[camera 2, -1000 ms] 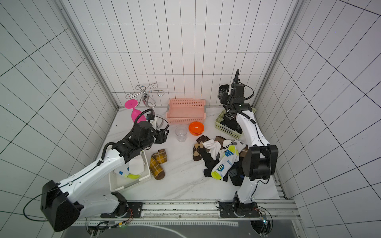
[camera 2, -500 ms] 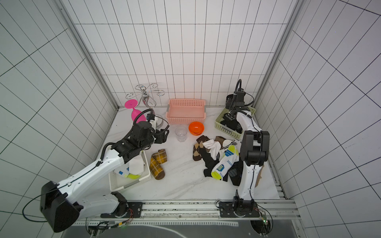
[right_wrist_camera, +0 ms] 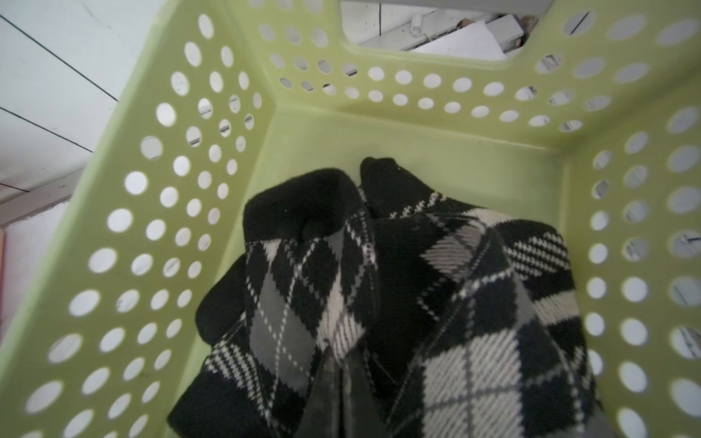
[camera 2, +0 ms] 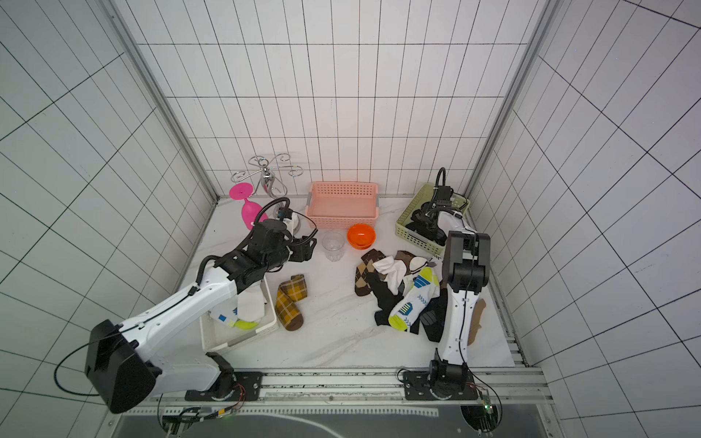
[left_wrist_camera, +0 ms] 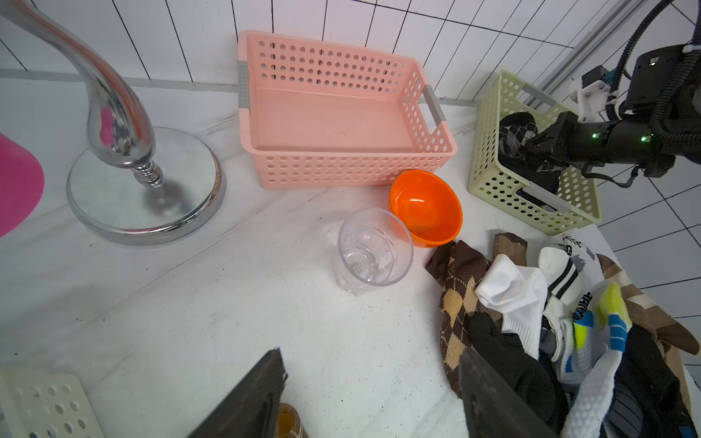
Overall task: Sort the socks into the basket by color
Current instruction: Place the sock in the bin.
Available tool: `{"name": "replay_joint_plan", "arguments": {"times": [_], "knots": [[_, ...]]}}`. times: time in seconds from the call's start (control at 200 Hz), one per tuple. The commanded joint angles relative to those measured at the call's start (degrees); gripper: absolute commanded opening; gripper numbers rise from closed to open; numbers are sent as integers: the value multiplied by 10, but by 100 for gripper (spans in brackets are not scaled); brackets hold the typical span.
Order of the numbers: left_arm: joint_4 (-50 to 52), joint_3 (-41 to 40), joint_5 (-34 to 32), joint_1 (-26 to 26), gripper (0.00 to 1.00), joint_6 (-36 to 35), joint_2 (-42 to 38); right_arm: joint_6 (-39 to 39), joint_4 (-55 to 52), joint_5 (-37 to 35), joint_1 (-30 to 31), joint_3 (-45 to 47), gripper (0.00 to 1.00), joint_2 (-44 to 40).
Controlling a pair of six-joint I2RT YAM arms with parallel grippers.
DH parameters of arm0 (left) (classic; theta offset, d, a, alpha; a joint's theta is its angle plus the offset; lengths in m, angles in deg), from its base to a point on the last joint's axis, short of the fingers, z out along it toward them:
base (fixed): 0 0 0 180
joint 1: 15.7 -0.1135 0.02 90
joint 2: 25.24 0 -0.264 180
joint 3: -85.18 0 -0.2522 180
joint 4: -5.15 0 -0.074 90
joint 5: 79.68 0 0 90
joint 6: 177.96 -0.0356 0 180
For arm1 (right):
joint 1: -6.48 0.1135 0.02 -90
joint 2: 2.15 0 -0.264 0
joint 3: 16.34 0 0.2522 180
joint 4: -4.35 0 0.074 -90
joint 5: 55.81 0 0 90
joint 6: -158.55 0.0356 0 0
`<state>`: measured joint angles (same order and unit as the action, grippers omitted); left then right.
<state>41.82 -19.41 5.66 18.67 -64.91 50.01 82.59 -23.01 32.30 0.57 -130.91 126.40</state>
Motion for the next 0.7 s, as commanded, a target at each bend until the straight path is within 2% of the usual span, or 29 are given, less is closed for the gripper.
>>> {"name": "replay_joint_plan", "arguments": {"times": [0.0,0.13,0.275,0.35,0.375,0.63,0.655,0.695], "knots": [[-9,18,5,1,74,-6,7,0,-23,11,0,-64,8,6],[-10,17,8,2,75,-7,10,9,-23,17,0,-59,33,-8],[-9,21,15,2,76,-8,14,19,-9,23,0,-40,56,-34],[-10,22,15,2,82,-10,16,21,-9,26,1,-43,68,-43],[-11,22,16,3,85,-11,17,21,-9,30,1,-43,70,-46],[-9,23,17,8,87,-16,27,23,-12,40,9,-44,95,-79],[-8,23,18,8,97,-17,29,23,-12,41,10,-44,96,-84],[-6,22,16,9,98,-18,31,23,-12,43,12,-42,99,-91]]}}
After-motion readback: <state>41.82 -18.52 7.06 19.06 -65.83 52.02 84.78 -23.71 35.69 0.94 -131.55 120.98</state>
